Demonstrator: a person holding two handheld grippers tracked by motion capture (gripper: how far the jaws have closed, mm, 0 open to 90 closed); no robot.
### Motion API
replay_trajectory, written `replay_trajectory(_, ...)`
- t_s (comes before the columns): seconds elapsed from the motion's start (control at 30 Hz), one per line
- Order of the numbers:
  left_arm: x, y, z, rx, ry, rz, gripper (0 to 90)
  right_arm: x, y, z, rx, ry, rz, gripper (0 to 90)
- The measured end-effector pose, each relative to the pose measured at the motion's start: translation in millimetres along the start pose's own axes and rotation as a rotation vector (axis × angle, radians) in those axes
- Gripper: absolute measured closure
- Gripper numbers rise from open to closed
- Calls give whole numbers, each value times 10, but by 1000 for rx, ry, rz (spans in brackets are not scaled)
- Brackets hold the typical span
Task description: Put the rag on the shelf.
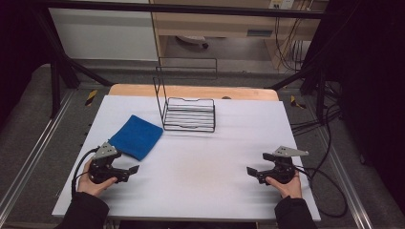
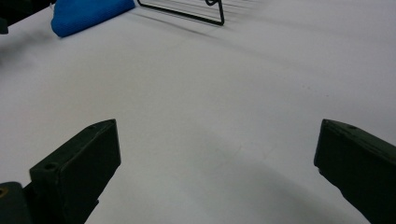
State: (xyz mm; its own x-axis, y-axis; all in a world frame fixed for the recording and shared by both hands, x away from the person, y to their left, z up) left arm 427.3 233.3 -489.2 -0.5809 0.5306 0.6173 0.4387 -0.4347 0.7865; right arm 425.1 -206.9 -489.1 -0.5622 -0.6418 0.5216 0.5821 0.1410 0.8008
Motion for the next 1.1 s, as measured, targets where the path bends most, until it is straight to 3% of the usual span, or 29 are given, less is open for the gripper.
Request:
replay_trajectory(0.63, -26, 80, -48, 0, 15, 12, 88, -26, -18, 3, 4, -9, 12, 12)
replay_trajectory(1.0, -128, 125, -57, -7, 47, 60, 192, -50, -43, 3, 9, -15, 28, 12)
replay_trajectory(1.1, -192, 130, -44, -25, 62, 96, 247, -60, -49, 0, 19, -16, 33, 12)
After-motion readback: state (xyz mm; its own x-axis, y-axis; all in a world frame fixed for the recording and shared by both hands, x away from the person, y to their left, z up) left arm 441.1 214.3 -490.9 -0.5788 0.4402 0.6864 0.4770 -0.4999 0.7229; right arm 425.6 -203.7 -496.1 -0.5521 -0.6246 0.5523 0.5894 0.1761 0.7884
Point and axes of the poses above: each handheld gripper's, and its own axes: x roughly backward along the jaws, y roughly out of its top, z roughly to its left, the point moved 10 cm from there along -x, roughly forward along the jaws, and after that the axes turned 5 degrees about -x, right-handed, at the moved point
